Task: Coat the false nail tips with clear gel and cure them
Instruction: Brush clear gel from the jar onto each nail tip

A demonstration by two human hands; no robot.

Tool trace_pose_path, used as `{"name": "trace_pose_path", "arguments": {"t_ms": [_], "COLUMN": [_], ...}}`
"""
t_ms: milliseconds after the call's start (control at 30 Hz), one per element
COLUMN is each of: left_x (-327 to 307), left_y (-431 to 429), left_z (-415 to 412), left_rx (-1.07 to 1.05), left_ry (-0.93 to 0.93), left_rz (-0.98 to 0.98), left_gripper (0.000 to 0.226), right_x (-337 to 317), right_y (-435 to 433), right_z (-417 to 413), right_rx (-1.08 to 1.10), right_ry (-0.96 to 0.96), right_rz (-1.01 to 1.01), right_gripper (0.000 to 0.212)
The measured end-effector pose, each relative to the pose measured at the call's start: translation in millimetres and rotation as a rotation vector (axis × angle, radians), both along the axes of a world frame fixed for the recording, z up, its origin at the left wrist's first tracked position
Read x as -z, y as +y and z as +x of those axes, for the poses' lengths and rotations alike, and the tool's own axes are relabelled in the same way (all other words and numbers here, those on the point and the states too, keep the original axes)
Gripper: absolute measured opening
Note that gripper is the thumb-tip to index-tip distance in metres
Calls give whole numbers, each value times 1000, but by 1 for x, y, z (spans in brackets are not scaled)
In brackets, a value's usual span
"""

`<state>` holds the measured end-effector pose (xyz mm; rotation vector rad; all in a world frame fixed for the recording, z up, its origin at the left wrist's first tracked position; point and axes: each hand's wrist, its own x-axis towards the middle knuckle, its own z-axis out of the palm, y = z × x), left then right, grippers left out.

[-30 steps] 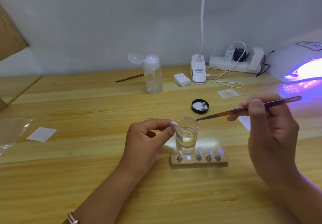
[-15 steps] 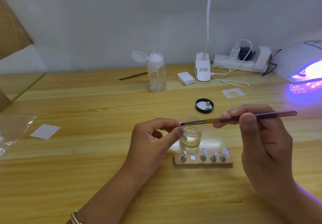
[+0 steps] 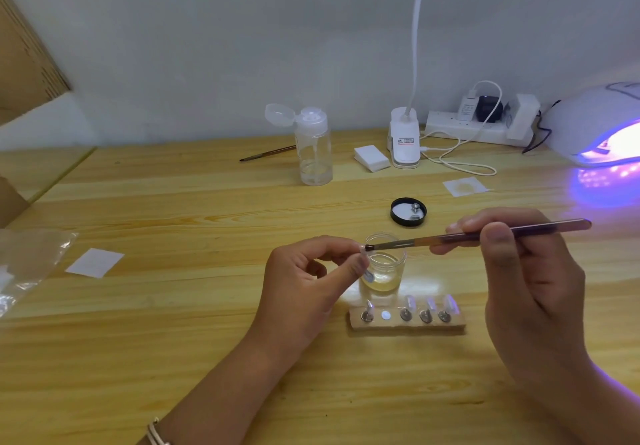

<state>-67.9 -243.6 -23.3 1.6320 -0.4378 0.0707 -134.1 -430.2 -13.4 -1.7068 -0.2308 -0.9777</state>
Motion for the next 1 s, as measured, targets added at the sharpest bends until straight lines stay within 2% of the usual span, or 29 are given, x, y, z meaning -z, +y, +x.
{"name": "trace_pose_path", "arguments": {"t_ms": [233,433,633,900,1000], "left_x": [-3,-4,-5,-5,-4], "left_y": [2,0,0,0,0], "left_z": [0,-2,-2,-3,-2], "left_rx": [10,15,25,46,33], "left_ry": [36,56,62,67,66], "left_rz": [-18,-22,-37,-60,-50], "left_gripper": [15,16,18,9,9], "right_x": [0,-1,0,-1,-1], "right_y": [-4,5,2,0,5], "right_z": [0,-3,-2,-3,-4], "right_rx": [36,-30,21,14,-14], "right_ry": [-10,-33,-20,-55,-46], "right_rz": [53,-17,-21,10,-15], "right_gripper": [16,18,15,22,18]}}
